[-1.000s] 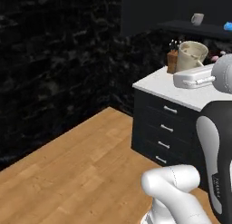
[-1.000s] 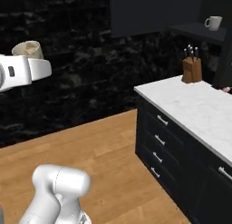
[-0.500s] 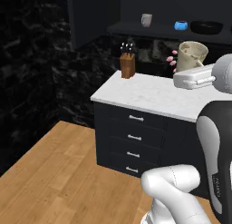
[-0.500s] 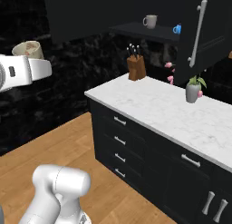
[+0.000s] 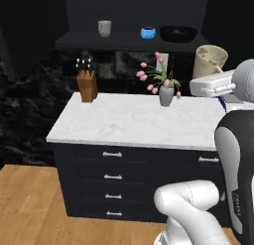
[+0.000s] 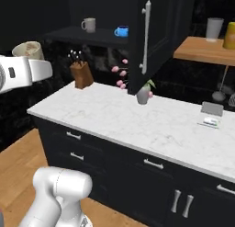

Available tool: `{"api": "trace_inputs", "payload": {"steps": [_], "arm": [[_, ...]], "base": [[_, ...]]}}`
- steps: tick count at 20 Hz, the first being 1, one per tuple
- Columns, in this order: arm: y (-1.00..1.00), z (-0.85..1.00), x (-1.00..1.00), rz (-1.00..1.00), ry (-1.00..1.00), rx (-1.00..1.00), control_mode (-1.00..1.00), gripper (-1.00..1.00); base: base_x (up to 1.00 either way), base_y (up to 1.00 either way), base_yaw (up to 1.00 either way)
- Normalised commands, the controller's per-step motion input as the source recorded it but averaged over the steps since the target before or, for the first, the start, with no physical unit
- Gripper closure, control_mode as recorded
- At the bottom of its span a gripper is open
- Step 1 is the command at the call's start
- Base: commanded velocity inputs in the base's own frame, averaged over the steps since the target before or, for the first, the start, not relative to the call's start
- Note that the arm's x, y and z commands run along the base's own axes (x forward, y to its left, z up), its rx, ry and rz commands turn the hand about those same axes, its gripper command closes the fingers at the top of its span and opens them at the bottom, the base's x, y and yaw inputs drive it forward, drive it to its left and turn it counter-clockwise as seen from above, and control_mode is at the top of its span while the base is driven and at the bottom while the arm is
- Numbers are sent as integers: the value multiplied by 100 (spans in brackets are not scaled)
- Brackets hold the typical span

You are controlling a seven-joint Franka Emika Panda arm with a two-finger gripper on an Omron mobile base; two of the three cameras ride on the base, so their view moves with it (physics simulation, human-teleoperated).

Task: Gather all objects into one cabinet and sort the glasses and bowls to opposite sides.

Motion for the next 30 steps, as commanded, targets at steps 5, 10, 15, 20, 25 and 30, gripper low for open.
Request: {"api": "trace_inputs", "payload": {"steps": [5,10,15,20,25,30], "arm": [[0,0,0,0,0,0,100,100],[0,0,0,0,0,0,100,100],[0,0,0,0,0,0,100,100],[0,0,0,0,0,0,100,100],[0,0,0,0,0,0,100,100],[1,0,3,-1,4,0,-100,100]], "base": [[82,34,-38],[56,71,-20],[58,48,-23],[81,13,-24],[58,3,-15],[3,0,-2]]}}
